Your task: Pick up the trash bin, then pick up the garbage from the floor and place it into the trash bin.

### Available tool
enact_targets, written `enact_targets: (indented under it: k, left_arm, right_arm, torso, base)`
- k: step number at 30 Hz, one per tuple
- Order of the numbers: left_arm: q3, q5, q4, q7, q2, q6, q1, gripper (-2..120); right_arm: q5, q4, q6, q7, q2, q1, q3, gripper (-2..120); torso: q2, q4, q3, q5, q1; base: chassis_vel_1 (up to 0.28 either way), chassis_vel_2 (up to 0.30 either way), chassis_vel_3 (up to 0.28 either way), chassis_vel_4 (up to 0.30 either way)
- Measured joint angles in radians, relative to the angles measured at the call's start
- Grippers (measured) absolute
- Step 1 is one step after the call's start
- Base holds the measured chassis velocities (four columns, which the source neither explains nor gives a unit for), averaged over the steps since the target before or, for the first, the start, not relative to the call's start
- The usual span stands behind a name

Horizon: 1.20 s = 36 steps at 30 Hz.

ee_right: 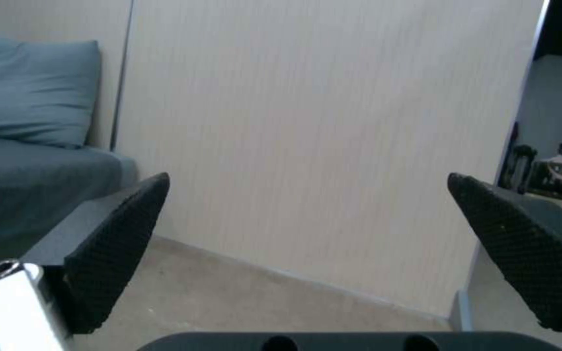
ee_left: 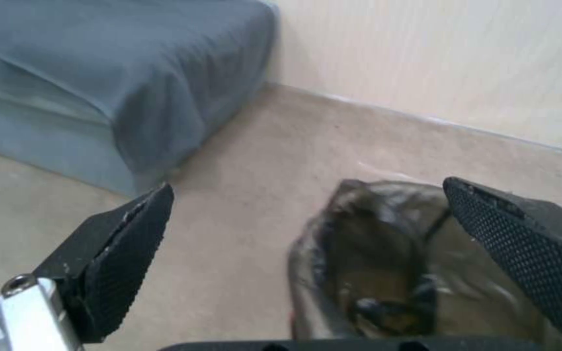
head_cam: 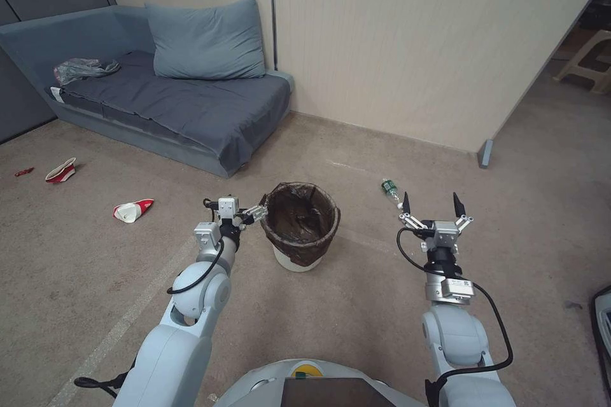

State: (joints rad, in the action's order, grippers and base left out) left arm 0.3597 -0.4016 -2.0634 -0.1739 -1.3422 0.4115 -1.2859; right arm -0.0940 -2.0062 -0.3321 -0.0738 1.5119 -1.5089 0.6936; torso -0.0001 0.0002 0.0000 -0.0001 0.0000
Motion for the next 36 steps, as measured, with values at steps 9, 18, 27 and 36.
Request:
enact_targets:
  k: [9, 18, 27, 36]
  left_arm:
    - [-0.054, -0.202, 0.011, -0.023, 0.043, 0.114, 0.077, 100]
    - [-0.057, -0.21, 0.012, -0.025, 0.044, 0.119, 0.079, 100]
    - [-0.058, -0.275, 0.042, -0.048, 0.039, 0.151, 0.107, 100]
    - [-0.047, -0.471, 0.191, -0.135, 0.001, 0.256, 0.204, 100]
  right_arm:
    - [-0.018, -0.006, -0.015, 0.015, 0.007, -0.009, 0.0, 100]
    - [-0.033, -0.02, -0.024, 0.019, 0.016, -0.02, 0.001, 100]
    - [-0.065, -0.021, -0.044, 0.029, 0.027, -0.03, -0.001, 100]
    - [-0.078, 0.0, -0.052, 0.037, 0.027, -0.028, -0.006, 100]
  torso:
    - [0.0, -0.0004, 0.0, 0.0, 0.0]
    - [0.0, -0.0001, 0.0, 0.0001, 0.0]
    - [0.0, 0.0, 0.0, 0.0001, 0.0]
    - [0.0, -0.0003, 0.0, 0.0004, 0.0]
  base:
    - [0.0, 0.0, 0.0, 0.0]
    - [0.0, 0.0, 0.0, 0.0]
    - [0.0, 0.0, 0.0, 0.0]
    - [0.0, 0.0, 0.0, 0.0]
